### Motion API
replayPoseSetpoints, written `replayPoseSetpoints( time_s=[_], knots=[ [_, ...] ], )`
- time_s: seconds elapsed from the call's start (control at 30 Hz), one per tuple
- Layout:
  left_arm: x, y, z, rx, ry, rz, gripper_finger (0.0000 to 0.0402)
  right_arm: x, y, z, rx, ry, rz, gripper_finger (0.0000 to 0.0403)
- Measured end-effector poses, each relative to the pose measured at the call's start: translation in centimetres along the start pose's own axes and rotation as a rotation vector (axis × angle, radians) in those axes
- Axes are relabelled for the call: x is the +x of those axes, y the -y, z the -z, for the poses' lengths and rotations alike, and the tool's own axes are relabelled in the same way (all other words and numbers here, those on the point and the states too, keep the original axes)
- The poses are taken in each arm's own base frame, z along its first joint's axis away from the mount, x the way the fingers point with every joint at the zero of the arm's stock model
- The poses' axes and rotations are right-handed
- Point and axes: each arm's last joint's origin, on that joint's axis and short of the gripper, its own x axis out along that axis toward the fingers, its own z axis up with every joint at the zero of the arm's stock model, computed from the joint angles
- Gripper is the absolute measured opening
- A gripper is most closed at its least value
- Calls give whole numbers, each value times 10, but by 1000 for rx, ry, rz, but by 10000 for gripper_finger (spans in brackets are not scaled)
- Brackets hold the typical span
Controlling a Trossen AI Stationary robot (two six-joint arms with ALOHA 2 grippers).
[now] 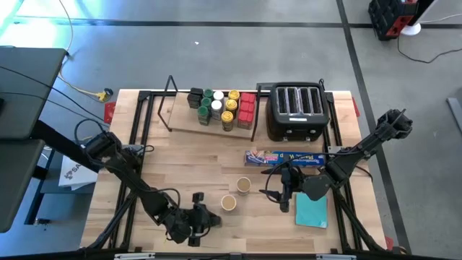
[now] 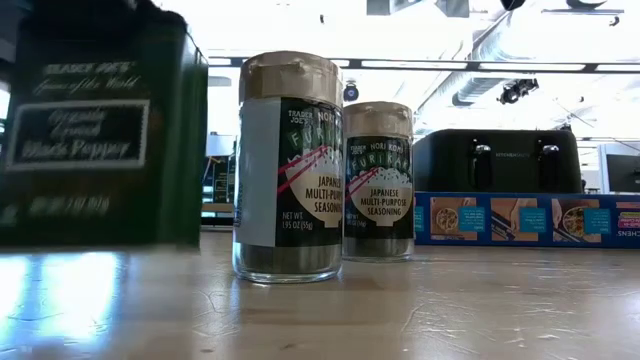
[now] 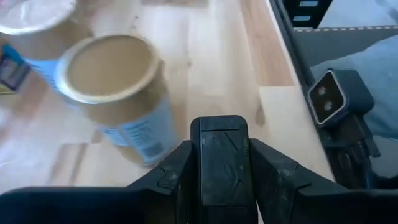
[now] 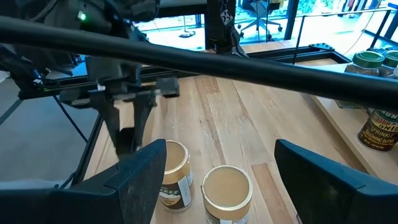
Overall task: Shelf spices
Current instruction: Put the black seasoning can on the shelf aligned with the other black seasoning cans
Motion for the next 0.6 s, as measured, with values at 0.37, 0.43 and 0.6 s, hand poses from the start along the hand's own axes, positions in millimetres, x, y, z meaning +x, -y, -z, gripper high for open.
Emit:
replayPoseSetpoints(
  time_s=[0.37, 0.43, 0.6],
  knots=[
    [-57, -55, -28, 77, -93, -208, 122, 0, 0, 0, -3, -3, 2, 296],
    [-71, -75, -35, 70, -117, -270, 122, 0, 0, 0, -3, -2, 2, 296],
    [-99, -132, -47, 142, -216, -425, 122, 0, 0, 0, -7, -2, 2, 296]
  ],
)
